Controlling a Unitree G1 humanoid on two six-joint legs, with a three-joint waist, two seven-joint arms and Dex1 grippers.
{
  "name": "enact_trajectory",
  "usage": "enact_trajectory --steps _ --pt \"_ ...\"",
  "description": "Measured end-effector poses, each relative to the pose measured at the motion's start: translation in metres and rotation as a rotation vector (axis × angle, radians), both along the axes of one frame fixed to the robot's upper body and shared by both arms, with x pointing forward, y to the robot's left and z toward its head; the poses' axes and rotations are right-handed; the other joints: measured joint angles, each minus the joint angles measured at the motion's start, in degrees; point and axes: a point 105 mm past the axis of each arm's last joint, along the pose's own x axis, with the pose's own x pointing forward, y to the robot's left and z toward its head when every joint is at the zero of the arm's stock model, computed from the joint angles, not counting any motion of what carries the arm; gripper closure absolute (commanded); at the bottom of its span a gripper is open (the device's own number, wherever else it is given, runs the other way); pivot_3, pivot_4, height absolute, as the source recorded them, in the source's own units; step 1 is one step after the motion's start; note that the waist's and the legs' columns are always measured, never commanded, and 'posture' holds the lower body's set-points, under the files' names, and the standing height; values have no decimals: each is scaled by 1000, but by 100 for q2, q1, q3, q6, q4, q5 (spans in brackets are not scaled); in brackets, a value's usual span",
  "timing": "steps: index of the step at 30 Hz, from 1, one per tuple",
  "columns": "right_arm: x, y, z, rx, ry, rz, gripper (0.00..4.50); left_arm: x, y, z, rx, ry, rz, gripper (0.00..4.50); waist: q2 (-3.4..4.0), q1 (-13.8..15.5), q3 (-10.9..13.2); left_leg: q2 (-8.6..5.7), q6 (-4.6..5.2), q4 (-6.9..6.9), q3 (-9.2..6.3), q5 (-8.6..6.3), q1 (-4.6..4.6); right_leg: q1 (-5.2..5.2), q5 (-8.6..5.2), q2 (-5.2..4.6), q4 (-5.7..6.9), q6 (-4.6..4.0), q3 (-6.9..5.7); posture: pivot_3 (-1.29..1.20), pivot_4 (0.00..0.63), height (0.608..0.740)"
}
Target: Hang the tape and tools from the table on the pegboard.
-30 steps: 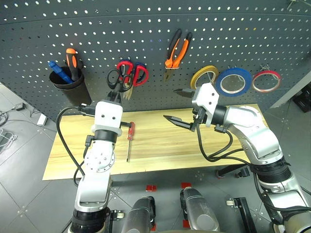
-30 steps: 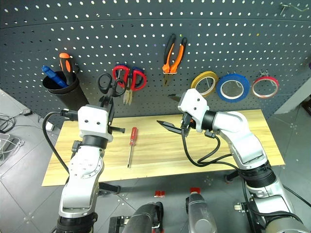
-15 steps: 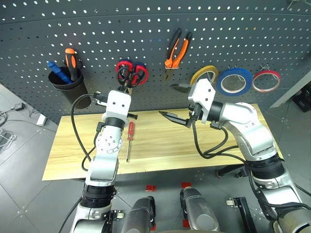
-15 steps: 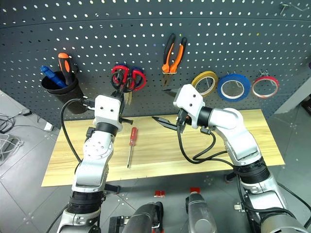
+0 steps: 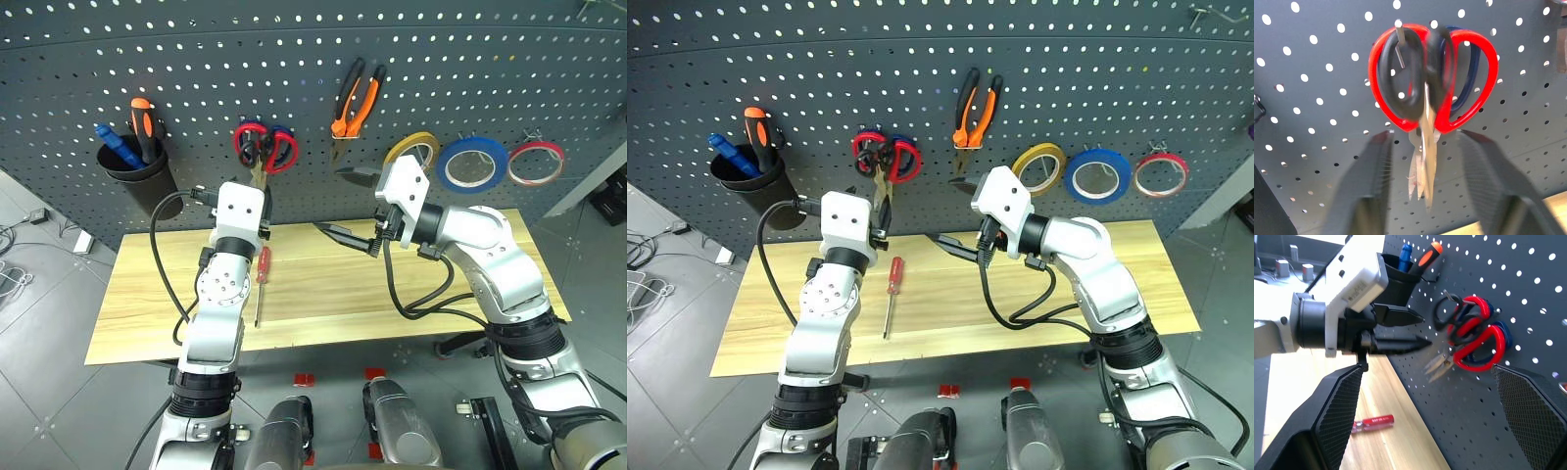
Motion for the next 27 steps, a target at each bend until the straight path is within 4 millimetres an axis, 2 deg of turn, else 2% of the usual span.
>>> enact_trajectory --steps 2,6,12,14,17,20,25,27 --pt "-3 2 -2 3 22 7 0 -4 4 -21 -49 90 5 566 0 -7 0 1 -1 -1 -1 0 0 -1 0 1 -2 0 -1 -328 254 740" --pt "-13 8 -22 -24 146 11 0 -15 23 -68 -175 302 72 566 0 -8 1 4 7 -1 -2 -4 -2 -5 0 2 0 0 -3 -325 268 740" --pt "-26 23 -56 -107 394 -29 0 -14 46 -110 -281 557 106 566 -3 11 6 3 10 3 -6 -6 2 -3 0 1 12 -1 -8 -325 289 740" --pt "-27 29 -58 -120 423 -39 0 -6 49 -116 -322 605 109 566 -12 16 18 3 10 4 -7 -6 1 -4 1 1 13 -1 -9 -322 295 740" --pt "-26 33 -52 -126 419 -40 0 7 48 -117 -343 637 99 566 -20 27 39 0 8 3 -6 -5 0 -4 1 -2 8 -1 -9 -320 307 740" --pt "-24 34 -47 -135 409 -40 0 18 46 -128 -368 712 92 566 -21 26 53 -1 9 1 -5 -5 0 -4 1 -2 3 -1 -8 -318 314 740" --pt "-22 35 -48 -153 416 -41 0 25 40 -149 -381 820 85 566 -29 -2 108 0 8 -1 -2 -5 0 -8 1 -2 1 -1 -7 -324 317 740" --pt "-22 37 -46 -162 415 -35 0 27 38 -152 -379 840 77 950 -32 -11 137 2 8 -1 -2 -5 0 -10 1 -2 4 -1 -8 -327 315 740"
